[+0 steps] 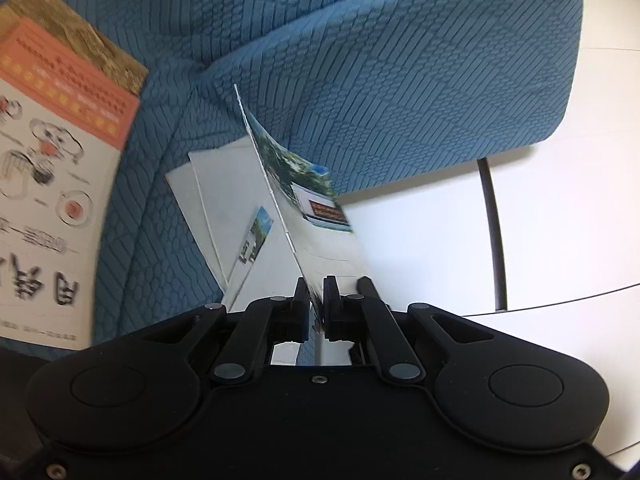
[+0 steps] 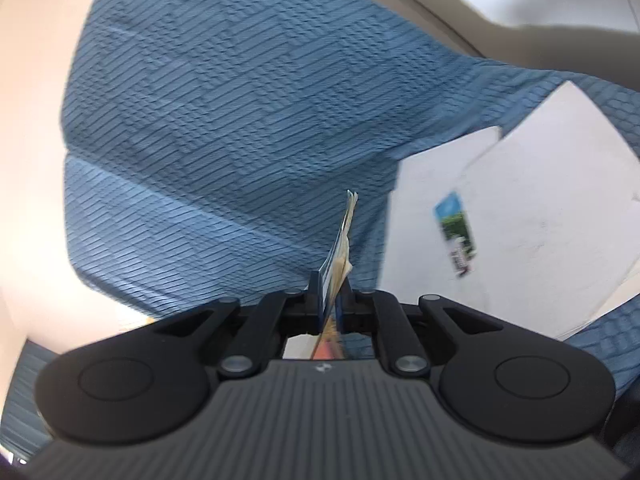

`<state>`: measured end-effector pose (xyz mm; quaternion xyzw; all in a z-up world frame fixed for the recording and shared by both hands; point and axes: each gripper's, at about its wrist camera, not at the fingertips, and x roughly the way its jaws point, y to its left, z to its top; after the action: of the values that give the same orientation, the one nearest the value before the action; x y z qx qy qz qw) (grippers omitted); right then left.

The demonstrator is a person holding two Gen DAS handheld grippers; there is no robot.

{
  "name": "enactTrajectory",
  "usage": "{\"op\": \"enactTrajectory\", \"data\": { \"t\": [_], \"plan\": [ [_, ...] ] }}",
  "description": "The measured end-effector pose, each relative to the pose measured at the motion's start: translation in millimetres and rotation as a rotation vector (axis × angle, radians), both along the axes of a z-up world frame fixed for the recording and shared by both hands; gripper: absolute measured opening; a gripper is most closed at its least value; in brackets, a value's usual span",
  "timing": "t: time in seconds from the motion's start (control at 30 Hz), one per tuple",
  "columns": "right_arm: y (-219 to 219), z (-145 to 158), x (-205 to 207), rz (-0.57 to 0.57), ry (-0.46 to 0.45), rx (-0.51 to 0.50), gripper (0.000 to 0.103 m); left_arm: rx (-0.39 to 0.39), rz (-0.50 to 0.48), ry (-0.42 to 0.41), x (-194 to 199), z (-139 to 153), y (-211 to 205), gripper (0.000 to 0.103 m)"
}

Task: Organize objects
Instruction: 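Lift the postcard and carry it toward the book stack with the left gripper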

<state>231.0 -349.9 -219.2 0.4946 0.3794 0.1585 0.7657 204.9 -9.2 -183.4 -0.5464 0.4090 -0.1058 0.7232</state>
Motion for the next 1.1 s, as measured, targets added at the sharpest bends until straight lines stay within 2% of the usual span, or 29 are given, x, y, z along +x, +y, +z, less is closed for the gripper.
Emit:
{"op": "enactTrajectory", "data": {
  "t": [0.1, 0.27, 0.57, 0.8, 0.93, 1.1],
  "plan": [
    [14, 13, -3, 0.036, -0.044, -0.011, 0.008, 0.012, 0.023, -0.017, -8, 13, 15, 0.005],
    [42, 25, -5, 0.101, -0.051, 0.022, 0.007, 0.047, 0.057, -0.043, -23, 31, 42, 0.004],
    [94, 58, -6, 0.221, -0.095, 0.006, 0.006, 0.03, 0.13, -0.071, -62, 43, 92, 0.004],
    [125, 65, -14, 0.285, -0.108, -0.036, 0.006, 0.05, 0.147, -0.059, -85, 34, 118, 0.004],
    [140, 58, -21, 0.312, -0.079, -0.08, 0.006, 0.074, 0.143, -0.032, -93, 18, 128, 0.005],
    [154, 42, -33, 0.337, -0.056, -0.151, 0.006, 0.144, 0.109, 0.022, -97, -2, 130, 0.005]
  ]
}}
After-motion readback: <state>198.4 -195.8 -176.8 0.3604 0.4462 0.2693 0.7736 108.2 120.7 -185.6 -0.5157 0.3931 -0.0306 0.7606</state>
